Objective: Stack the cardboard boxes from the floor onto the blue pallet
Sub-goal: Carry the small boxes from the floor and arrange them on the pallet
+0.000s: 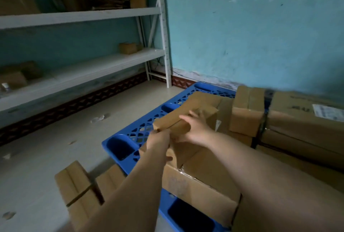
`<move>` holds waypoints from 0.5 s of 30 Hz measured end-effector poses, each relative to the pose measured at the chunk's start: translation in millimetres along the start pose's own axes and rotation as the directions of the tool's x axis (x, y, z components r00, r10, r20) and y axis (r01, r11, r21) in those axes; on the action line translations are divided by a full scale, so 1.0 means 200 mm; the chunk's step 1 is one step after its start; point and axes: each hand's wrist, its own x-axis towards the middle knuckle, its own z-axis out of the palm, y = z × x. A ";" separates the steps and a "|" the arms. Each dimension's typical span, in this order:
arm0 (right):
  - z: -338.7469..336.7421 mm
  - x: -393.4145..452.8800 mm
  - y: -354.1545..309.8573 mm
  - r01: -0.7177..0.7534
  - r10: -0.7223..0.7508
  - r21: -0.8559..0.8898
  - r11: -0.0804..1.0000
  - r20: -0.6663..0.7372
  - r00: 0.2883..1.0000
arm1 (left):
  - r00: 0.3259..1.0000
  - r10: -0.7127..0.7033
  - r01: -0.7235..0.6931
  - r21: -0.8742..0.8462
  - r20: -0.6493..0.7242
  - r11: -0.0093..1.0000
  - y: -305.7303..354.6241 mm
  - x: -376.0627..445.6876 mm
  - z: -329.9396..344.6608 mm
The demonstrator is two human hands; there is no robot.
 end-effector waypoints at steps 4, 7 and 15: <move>0.10 0.01 0.09 0.119 -0.127 -0.238 0.964 -0.018 0.992 | 0.991 0.057 -0.060 0.024 0.123 0.998 -0.07 0.02 0.14; 0.05 0.06 0.13 0.105 -0.158 -0.429 0.897 -0.090 0.983 | 0.966 0.124 -0.152 0.112 0.227 0.982 -0.11 0.06 0.17; -0.13 0.22 0.27 -0.086 -0.026 -0.428 0.900 -0.250 0.968 | 0.981 0.114 -0.144 0.194 0.157 0.970 -0.22 0.19 0.11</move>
